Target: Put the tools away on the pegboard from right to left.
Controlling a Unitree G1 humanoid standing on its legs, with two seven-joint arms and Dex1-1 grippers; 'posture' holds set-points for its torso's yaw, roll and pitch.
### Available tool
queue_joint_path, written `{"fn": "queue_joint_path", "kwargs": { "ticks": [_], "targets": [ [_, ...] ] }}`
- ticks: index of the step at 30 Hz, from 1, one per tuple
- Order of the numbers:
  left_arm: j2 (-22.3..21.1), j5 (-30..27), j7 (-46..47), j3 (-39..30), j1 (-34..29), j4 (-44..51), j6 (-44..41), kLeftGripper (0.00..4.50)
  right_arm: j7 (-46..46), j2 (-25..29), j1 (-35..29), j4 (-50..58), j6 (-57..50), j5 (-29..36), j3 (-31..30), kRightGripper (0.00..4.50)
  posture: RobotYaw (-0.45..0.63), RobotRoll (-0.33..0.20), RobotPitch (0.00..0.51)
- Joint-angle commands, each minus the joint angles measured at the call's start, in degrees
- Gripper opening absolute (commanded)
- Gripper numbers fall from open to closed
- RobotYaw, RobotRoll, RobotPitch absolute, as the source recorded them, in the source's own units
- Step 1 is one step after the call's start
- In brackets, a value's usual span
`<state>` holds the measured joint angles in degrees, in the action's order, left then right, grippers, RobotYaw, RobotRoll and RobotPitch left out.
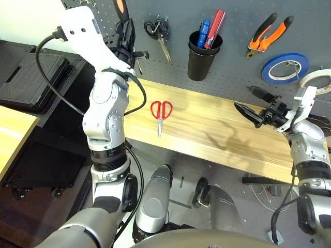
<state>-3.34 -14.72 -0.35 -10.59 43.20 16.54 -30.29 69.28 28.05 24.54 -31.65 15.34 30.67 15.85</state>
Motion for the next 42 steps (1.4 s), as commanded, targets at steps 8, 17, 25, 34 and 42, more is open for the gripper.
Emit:
{"fn": "queue_joint_path", "kwargs": {
  "ticks": [8,17,25,34,42],
  "targets": [
    [0.54,-1.20,-1.83,2.05,5.03,-5.61,3.30,0.57,-1.73,-1.71,0.28,4.61,-0.64,4.35,3.66,4.50,0.22,0.000,0.156],
    [-0.08,-0.74,-2.90,2.45,10.02,-10.94,6.72,0.57,-4.60,-3.02,0.51,8.63,-4.17,6.34,3.87,4.50,0.21,0.000,0.149],
    [0.07,-1.13,-2.77,1.13,17.32,-19.47,11.41,0.57,-6.74,-4.57,-0.21,12.43,-5.98,5.92,2.79,4.50,0.20,0.000,0.149],
    [1.99,-0.58,-3.63,2.04,20.35,-28.34,16.28,0.57,-10.12,-6.98,0.06,15.28,-6.55,4.71,1.35,4.50,0.19,0.000,0.156],
    [2.23,1.11,-3.34,2.58,18.72,-34.00,20.48,0.57,-10.69,-7.48,-0.96,17.03,-6.94,4.12,0.01,4.50,0.18,0.000,0.170]
  ]
}}
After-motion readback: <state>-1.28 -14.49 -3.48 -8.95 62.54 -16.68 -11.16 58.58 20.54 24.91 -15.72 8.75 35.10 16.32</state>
